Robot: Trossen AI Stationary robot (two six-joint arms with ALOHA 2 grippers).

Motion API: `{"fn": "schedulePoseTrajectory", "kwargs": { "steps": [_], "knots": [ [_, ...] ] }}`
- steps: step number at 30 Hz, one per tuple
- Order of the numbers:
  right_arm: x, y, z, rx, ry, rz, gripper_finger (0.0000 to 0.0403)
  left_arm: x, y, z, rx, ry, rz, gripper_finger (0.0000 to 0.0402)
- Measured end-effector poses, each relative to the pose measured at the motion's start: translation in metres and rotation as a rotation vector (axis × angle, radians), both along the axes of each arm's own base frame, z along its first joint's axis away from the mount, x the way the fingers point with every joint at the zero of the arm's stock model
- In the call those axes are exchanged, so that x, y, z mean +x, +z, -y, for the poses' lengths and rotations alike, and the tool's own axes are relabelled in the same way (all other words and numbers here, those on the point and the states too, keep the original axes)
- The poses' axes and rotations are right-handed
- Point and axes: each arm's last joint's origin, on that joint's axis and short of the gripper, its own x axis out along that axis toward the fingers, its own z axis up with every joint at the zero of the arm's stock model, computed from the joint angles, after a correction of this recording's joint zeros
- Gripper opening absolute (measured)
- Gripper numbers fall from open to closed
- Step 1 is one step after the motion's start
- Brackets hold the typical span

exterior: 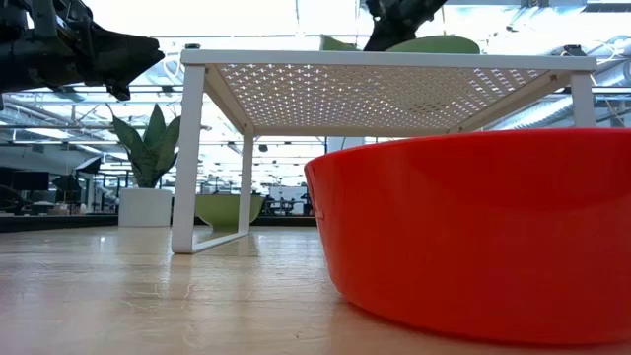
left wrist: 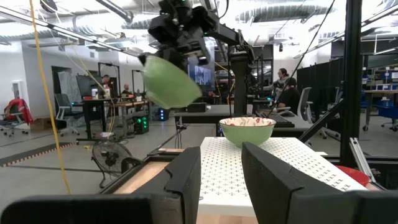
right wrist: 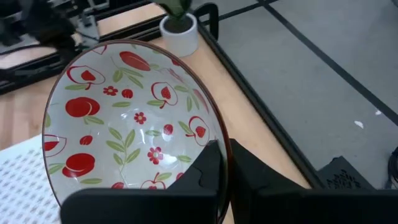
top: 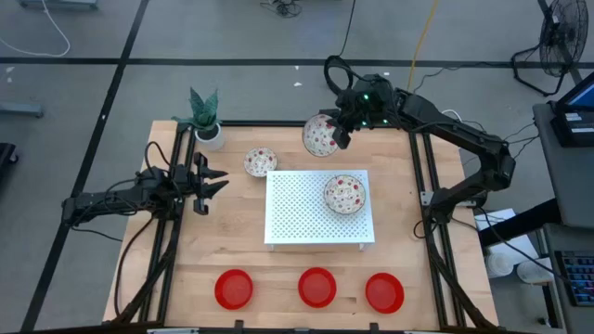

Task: Pick & Place Mini bowls
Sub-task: Stack the right white patterned bowl on top of the white patterned bowl on the shelf

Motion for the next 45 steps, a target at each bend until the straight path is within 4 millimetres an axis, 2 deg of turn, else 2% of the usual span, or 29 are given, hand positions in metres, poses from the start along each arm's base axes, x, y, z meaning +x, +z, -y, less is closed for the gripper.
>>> {"fn": "schedulePoseTrajectory", "kwargs": {
  "steps": [13, 19, 24, 34, 45],
  "knots": [
    [-0.004, 0.011, -0.045, 0.085, 0.073, 0.010, 0.0002, 0.000, 0.000, 0.000, 0.000, 0.000, 0.000, 0.0120],
    [-0.008, 0.008, -0.062, 0.153, 0.086, -0.046, 0.0003, 0.000, 0.000, 0.000, 0.000, 0.000, 0.000, 0.0120],
    [-0.015, 0.005, -0.067, 0.235, 0.056, -0.096, 0.0003, 0.000, 0.000, 0.000, 0.000, 0.000, 0.000, 0.0120],
    [-0.015, 0.009, -0.076, 0.488, 0.132, -0.037, 0.0003, 0.000, 0.000, 0.000, 0.000, 0.000, 0.000, 0.0120],
    [-0.024, -0.001, -0.086, 0.565, 0.095, -0.186, 0.0003, 0.000, 0.000, 0.000, 0.000, 0.000, 0.000, 0.0120]
  ]
}}
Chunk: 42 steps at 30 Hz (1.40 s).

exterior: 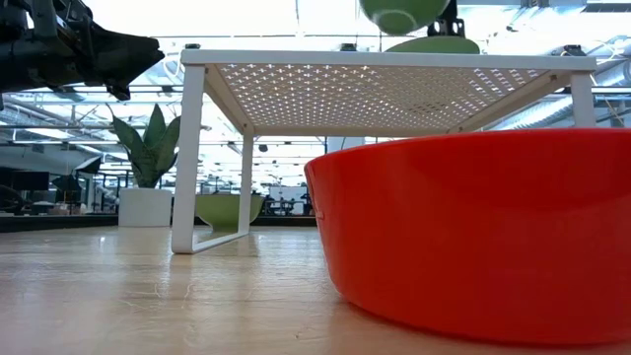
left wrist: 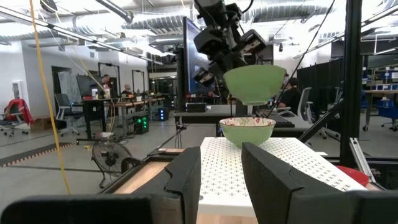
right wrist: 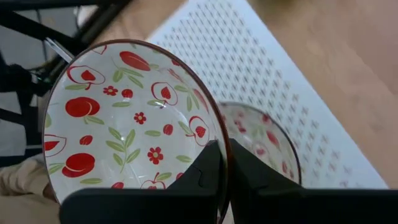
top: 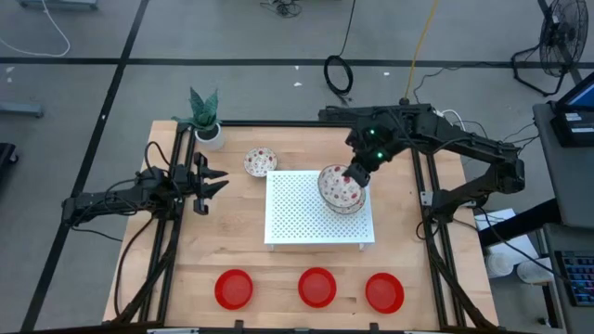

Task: Pick & Place Mini bowls
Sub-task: Stack the right white patterned bowl on top of the white patterned bowl on the shelf

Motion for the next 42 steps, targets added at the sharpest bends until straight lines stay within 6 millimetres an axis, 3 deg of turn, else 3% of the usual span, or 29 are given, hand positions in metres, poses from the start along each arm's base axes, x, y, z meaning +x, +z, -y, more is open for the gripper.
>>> {"fn": "schedulePoseTrajectory", "kwargs": {
  "steps": [12, 42],
  "knots": [
    [-0.0067, -0.0056, -0.0004, -0.033, -0.056, -0.107, 0.0004, 0.0000, 0.0000, 0.0000, 0.000, 0.000, 0.000, 0.0120],
    [-0.0088, -0.0077, -0.0004, -0.081, -0.091, -0.150, 0.0004, 0.0000, 0.0000, 0.0000, 0.000, 0.000, 0.000, 0.0120]
  ]
}}
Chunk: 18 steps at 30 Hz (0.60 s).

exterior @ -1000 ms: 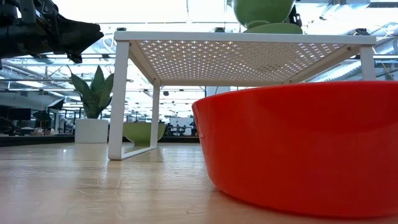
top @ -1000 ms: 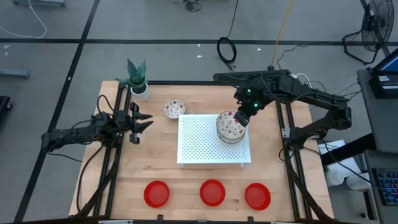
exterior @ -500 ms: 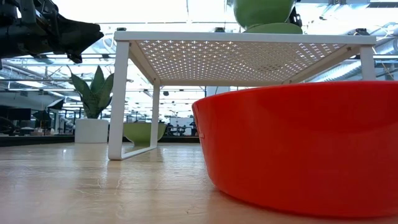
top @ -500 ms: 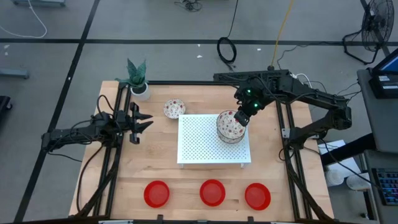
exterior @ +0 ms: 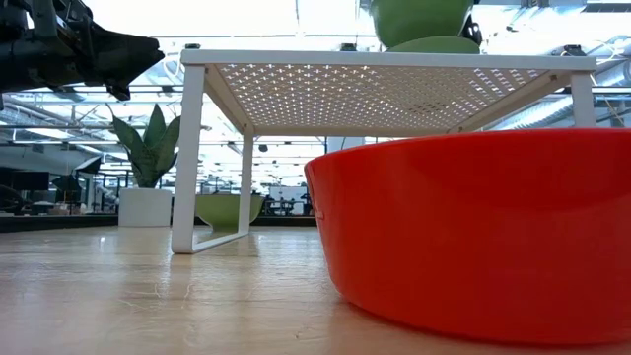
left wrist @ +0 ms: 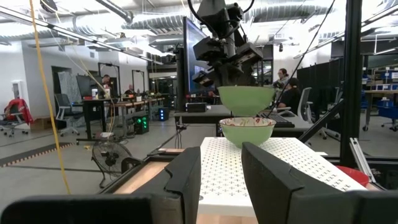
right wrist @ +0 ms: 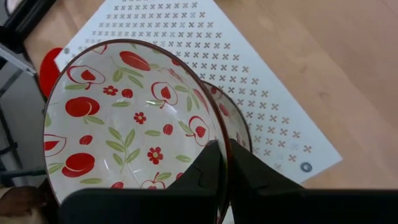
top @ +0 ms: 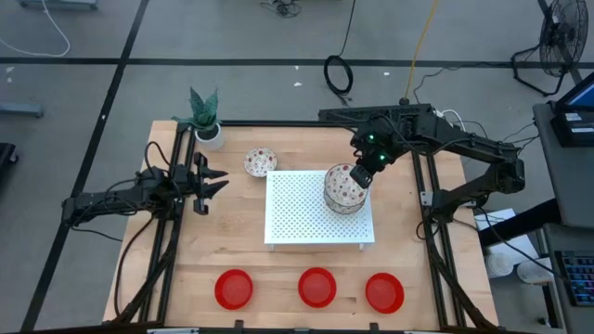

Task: Pick & Place Mini bowls
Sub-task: Stack the right white patterned bowl on top of the white patterned bowl on the shelf

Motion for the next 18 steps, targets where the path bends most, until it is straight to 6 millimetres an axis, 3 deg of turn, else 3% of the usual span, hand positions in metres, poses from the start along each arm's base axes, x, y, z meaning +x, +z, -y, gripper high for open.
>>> {"fn": "schedulePoseTrajectory", "kwargs": {
  "steps": [18],
  "knots": [
    [0.002, -0.001, -0.012, 0.002, 0.031, -0.012, 0.0004, 0.000, 0.000, 0.000, 0.000, 0.000, 0.000, 0.0120]
  ]
}}
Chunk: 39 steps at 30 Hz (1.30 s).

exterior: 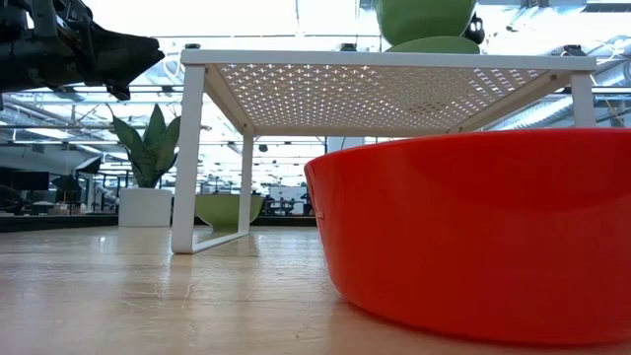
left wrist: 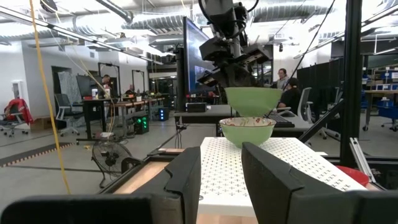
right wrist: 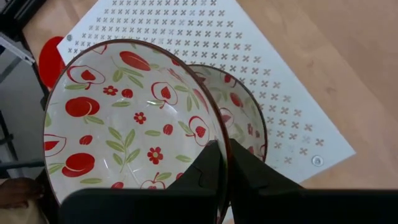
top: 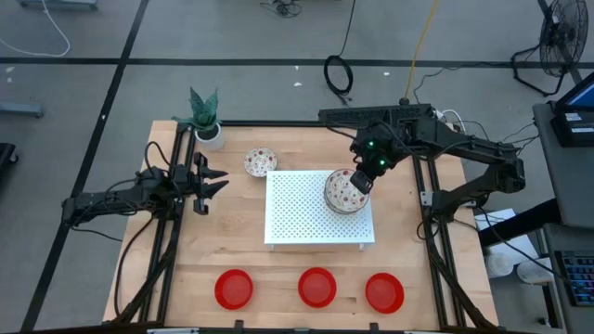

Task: Pick & Place Mini bowls
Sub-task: Stack the right white patterned bowl on top of the white patterned bowl on the shelf

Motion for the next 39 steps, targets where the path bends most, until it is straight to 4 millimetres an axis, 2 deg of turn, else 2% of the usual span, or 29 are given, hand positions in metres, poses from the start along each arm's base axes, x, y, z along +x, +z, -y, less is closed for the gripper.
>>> {"fn": "schedulePoseTrajectory", "kwargs": {
  "steps": [11, 23, 39],
  "knots": [
    [0.000, -0.001, -0.001, -0.032, -0.026, -0.018, 0.0004, 0.000, 0.000, 0.000, 0.000, 0.000, 0.000, 0.0120],
    [0.005, -0.032, -0.001, 0.017, -0.007, -0.067, 0.0004, 0.000, 0.000, 0.000, 0.000, 0.000, 0.000, 0.0120],
    [0.006, -0.038, 0.000, -0.002, -0.016, -0.083, 0.0004, 0.000, 0.000, 0.000, 0.000, 0.000, 0.000, 0.0120]
  ]
}}
